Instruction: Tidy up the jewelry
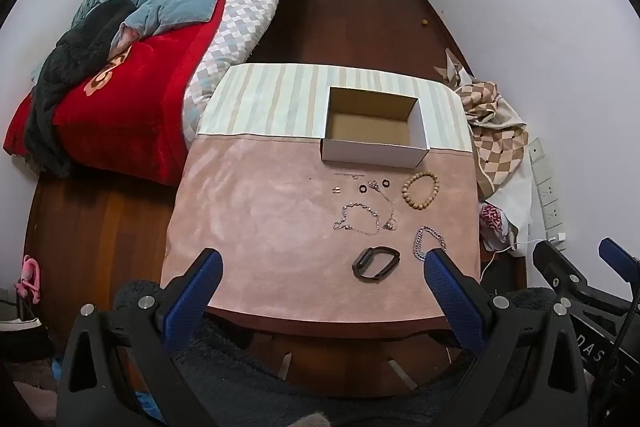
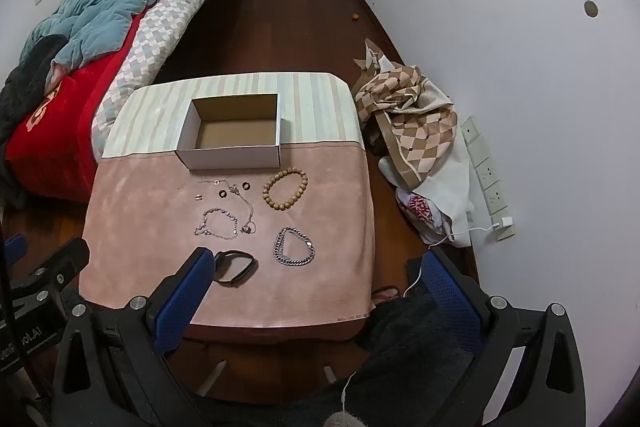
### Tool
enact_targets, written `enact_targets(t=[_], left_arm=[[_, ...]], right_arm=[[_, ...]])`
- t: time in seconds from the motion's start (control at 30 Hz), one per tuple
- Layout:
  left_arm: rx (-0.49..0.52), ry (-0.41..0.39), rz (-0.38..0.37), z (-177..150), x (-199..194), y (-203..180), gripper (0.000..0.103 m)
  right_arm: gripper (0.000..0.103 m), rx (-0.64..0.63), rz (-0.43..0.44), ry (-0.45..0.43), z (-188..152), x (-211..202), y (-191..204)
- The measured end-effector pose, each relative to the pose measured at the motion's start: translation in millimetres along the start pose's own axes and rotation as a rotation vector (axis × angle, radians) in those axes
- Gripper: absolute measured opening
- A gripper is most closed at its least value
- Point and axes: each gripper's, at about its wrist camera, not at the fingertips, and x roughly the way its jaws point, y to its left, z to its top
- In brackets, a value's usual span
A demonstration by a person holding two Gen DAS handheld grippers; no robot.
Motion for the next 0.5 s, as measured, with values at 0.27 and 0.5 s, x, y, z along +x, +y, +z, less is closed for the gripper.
enact_targets(t=[0.27,0.5], left_arm=[[-0.003,-0.005,-0.006,5.5,2.4,-0.9,0.103],[0.000,-0.015,-0.007,3.3,-2.7,-4.5,0.103]], right_arm=[[0.103,-0.002,0.005,0.007,0.3,-1.2,-2.3],[0.103,-0.006,0.000,-0.023,2.8,-6.7,-6.3]])
